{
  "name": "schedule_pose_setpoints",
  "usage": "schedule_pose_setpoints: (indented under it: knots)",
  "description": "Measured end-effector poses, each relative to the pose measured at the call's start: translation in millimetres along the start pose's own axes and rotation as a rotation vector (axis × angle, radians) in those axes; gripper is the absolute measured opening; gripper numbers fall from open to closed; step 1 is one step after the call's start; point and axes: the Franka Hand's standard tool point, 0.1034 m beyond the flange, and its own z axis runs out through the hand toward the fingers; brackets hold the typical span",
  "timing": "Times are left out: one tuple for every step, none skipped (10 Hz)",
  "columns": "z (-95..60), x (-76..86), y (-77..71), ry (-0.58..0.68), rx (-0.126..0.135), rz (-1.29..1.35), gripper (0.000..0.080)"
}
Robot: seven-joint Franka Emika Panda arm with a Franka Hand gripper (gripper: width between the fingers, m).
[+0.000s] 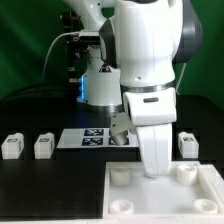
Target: Assemble one leg
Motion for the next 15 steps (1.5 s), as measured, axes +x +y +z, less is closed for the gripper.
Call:
schedule_pose_setpoints:
  knots:
    - [0.3,-0.9,-0.1,0.0,0.001,0.012,0.006]
    - [0.4,-1.2,-0.2,0.0,0.001,0.012,0.0142]
    - [0.4,-1.7,-0.2,-0.001,0.001,0.013,0.0278]
    - [0.4,-1.9,-0.2,-0.001,0.001,0.014,0.0278]
    - [0.4,-2.2,-0.2,-0.001,0.001,0.014,0.0469]
    - [0.5,-2.3,-0.2,-0.001,0.001,0.014,0.0587]
    - [0.5,-2.3,-0.2,-0.001,0.001,0.015,0.0632]
    - [0.5,-2.5,-0.2,-0.001,0.001,0.015,0.0632]
    - [0.5,-2.5,-0.1,-0.001,0.001,0.015,0.0646]
    - [0.5,-2.6,-0.2,-0.001,0.001,0.015,0.0646]
    - [0.5,-2.7,-0.2,-0.001,0.001,0.015,0.0648]
    - [0.5,-2.7,-0.2,-0.001,0.001,0.015,0.0648]
    - [0.5,-2.8,-0.2,-0.001,0.001,0.015,0.0648]
    - [0.1,-2.5,0.0,-0.001,0.0,0.025,0.0648]
    - [-9.2,0.4,0.3,-0.003,-0.01,0.126,0.0648]
